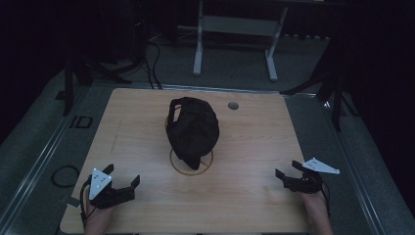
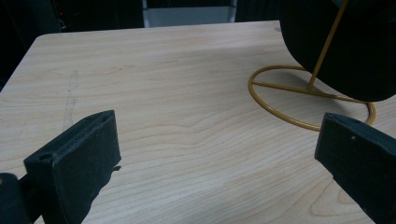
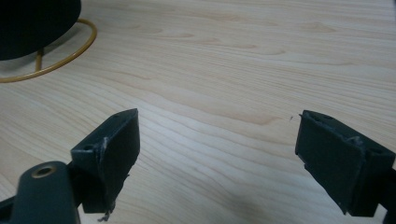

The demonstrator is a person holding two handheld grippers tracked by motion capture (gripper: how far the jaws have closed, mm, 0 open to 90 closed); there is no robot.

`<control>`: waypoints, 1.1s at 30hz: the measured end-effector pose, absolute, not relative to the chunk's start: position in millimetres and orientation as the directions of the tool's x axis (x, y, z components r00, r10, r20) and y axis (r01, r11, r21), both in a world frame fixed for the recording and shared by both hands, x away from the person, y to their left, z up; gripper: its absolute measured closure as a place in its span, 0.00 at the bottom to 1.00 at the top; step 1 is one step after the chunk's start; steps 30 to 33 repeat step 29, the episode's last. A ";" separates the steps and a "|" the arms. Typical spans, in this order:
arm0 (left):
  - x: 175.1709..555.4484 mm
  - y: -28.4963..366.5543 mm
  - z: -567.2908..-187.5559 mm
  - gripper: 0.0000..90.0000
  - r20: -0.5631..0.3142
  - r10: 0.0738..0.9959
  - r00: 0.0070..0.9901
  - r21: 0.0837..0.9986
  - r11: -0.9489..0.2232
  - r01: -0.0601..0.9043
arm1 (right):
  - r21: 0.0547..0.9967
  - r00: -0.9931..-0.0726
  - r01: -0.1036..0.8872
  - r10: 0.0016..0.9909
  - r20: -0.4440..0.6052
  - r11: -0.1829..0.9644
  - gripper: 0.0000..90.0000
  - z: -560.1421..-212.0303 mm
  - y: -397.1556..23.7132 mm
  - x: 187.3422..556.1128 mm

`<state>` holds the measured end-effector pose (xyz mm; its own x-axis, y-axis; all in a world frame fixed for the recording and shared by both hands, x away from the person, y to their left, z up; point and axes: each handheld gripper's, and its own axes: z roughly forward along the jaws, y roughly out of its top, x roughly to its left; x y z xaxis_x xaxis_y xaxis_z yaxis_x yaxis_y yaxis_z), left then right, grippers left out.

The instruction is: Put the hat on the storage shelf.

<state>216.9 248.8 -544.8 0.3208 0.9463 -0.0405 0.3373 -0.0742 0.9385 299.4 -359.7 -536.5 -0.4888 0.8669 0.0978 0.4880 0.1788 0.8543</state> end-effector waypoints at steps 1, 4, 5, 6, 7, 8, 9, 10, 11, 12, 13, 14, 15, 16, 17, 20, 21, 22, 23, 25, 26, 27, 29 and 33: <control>216.9 248.8 -544.8 0.01 -0.040 0.946 0.321 0.938 -0.074 0.337 | 0.854 -0.489 0.488 0.867 0.098 0.179 0.15 -536.5 -359.7 299.4; 216.8 249.2 -544.9 0.01 -0.041 0.947 0.320 0.938 -0.074 0.339 | 0.855 -0.473 0.490 0.876 0.095 0.172 0.15 -538.4 -363.2 293.0; 216.9 249.1 -544.9 0.01 -0.040 0.947 0.319 0.938 -0.075 0.339 | 0.852 -0.469 0.493 0.879 0.091 0.175 0.15 -539.8 -364.4 291.3; 216.8 249.1 -544.9 0.01 -0.040 0.947 0.319 0.938 -0.075 0.338 | 0.852 -0.467 0.493 0.880 0.087 0.178 0.15 -540.6 -365.2 290.5; 216.8 249.1 -544.8 0.01 -0.040 0.946 0.320 0.938 -0.074 0.338 | 0.850 -0.460 0.497 0.884 0.087 0.175 0.15 -541.6 -366.7 288.9; 216.8 249.0 -544.8 0.01 -0.038 0.947 0.320 0.938 -0.077 0.338 | 0.850 -0.458 0.497 0.885 0.087 0.174 0.15 -542.2 -367.9 287.8; 216.7 249.1 -544.8 0.01 -0.039 0.947 0.320 0.938 -0.075 0.338 | 0.852 -0.451 0.495 0.888 0.086 0.169 0.16 -543.0 -369.4 286.0; 216.8 249.1 -544.9 0.01 -0.038 0.946 0.321 0.937 -0.078 0.339 | 0.851 -0.444 0.498 0.892 0.086 0.166 0.16 -543.8 -370.8 284.3; 216.8 249.1 -545.0 0.01 -0.038 0.947 0.320 0.938 -0.077 0.338 | 0.851 -0.439 0.499 0.895 0.085 0.164 0.16 -545.1 -373.0 282.1; 216.8 249.0 -545.0 0.01 -0.040 0.947 0.320 0.938 -0.075 0.338 | 0.851 -0.432 0.501 0.898 0.088 0.157 0.16 -546.3 -374.9 280.4; 217.0 249.0 -545.0 0.01 -0.036 0.946 0.321 0.937 -0.080 0.340 | 0.851 -0.428 0.503 0.899 0.089 0.155 0.16 -547.2 -376.4 279.6; 216.9 248.8 -545.0 0.01 -0.035 0.946 0.322 0.937 -0.081 0.339 | 0.851 -0.420 0.504 0.903 0.092 0.148 0.16 -548.1 -378.3 278.6; 216.8 248.6 -545.0 0.01 -0.036 0.946 0.323 0.937 -0.080 0.339 | 0.852 -0.410 0.506 0.906 0.100 0.136 0.16 -548.7 -379.9 277.9; 216.7 248.4 -544.9 0.01 -0.033 0.946 0.322 0.937 -0.083 0.340 | 0.855 -0.401 0.504 0.910 0.103 0.125 0.16 -549.5 -381.9 277.8; 216.4 248.2 -545.0 0.01 -0.034 0.946 0.322 0.937 -0.082 0.339 | 0.855 -0.394 0.505 0.913 0.107 0.118 0.16 -549.7 -382.4 277.8; 216.0 248.1 -545.2 0.01 -0.036 0.946 0.321 0.937 -0.080 0.340 | 0.853 -0.388 0.507 0.916 0.102 0.119 0.16 -550.7 -383.0 279.2; 215.9 247.9 -545.3 0.01 -0.035 0.946 0.321 0.937 -0.081 0.341 | 0.854 -0.386 0.506 0.917 0.103 0.117 0.16 -550.8 -383.0 279.3; 215.7 247.8 -545.3 0.01 -0.035 0.946 0.321 0.937 -0.081 0.340 | 0.855 -0.387 0.506 0.916 0.103 0.118 0.16 -550.8 -383.0 279.3; 215.6 247.8 -545.3 0.01 -0.036 0.946 0.322 0.937 -0.080 0.340 | 0.853 -0.387 0.507 0.916 0.101 0.120 0.16 -550.9 -383.0 279.4; 215.3 247.7 -545.4 0.01 -0.036 0.946 0.322 0.937 -0.080 0.340 | 0.854 -0.387 0.506 0.916 0.102 0.118 0.16 -551.0 -383.3 279.4; 215.3 247.7 -545.4 0.01 -0.036 0.946 0.323 0.937 -0.080 0.341 | 0.853 -0.387 0.507 0.917 0.100 0.121 0.16 -551.0 -383.4 279.6; 215.3 247.6 -545.5 0.01 -0.035 0.946 0.322 0.937 -0.081 0.340 | 0.853 -0.386 0.508 0.917 0.101 0.120 0.16 -551.0 -383.5 279.8; 215.1 247.8 -545.6 0.01 -0.035 0.946 0.322 0.937 -0.081 0.340 | 0.853 -0.388 0.508 0.916 0.101 0.121 0.16 -551.2 -383.7 280.3; 215.1 247.8 -545.6 0.01 -0.035 0.946 0.322 0.937 -0.081 0.340 | 0.853 -0.388 0.508 0.916 0.101 0.121 0.16 -551.2 -383.7 280.3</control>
